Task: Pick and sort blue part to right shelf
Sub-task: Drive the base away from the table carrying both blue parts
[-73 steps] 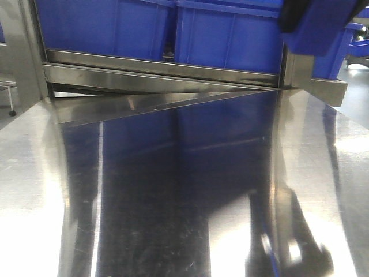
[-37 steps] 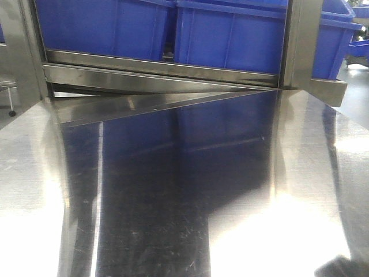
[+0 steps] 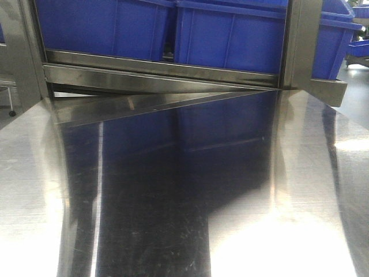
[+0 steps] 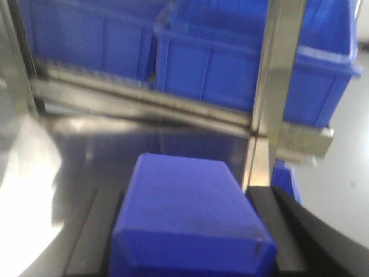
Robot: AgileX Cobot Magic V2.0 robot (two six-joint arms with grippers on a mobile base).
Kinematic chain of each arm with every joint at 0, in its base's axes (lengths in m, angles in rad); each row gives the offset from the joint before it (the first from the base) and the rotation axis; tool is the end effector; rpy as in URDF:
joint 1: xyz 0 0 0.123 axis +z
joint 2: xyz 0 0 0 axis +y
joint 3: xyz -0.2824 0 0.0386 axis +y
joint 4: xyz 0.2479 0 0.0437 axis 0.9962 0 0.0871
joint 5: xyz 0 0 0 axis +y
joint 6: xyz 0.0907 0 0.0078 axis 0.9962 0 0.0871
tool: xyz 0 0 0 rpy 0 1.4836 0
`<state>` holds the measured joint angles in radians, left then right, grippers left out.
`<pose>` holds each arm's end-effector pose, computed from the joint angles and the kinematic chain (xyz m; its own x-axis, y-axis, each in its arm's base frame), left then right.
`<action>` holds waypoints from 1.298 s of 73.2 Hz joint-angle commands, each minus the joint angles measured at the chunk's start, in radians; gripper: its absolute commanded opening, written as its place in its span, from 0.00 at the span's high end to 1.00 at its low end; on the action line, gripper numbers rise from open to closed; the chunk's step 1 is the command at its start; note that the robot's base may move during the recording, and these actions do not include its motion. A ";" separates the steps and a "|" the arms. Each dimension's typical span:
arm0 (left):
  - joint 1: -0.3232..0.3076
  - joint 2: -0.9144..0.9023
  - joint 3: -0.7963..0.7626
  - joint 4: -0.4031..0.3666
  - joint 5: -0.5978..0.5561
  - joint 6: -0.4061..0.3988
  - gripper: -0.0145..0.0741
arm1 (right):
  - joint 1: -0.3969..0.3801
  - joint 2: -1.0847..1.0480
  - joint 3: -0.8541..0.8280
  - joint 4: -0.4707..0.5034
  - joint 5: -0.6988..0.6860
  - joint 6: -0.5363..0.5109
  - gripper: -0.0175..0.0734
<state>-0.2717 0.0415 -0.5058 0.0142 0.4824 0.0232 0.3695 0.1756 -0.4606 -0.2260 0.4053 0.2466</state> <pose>0.0121 -0.0027 0.3295 0.0759 0.0160 -0.9970 0.2595 0.9651 0.0352 0.0448 0.0087 0.3197 -0.0329 0.0282 -0.9991 -0.2763 0.9604 0.0362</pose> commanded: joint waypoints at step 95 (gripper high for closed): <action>-0.002 0.013 -0.025 0.000 -0.104 -0.010 0.48 | -0.001 -0.062 -0.082 -0.026 -0.115 -0.007 0.56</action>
<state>-0.2717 0.0400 -0.5058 0.0142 0.4764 0.0232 0.3695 0.0976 -0.5117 -0.2337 0.3851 0.2448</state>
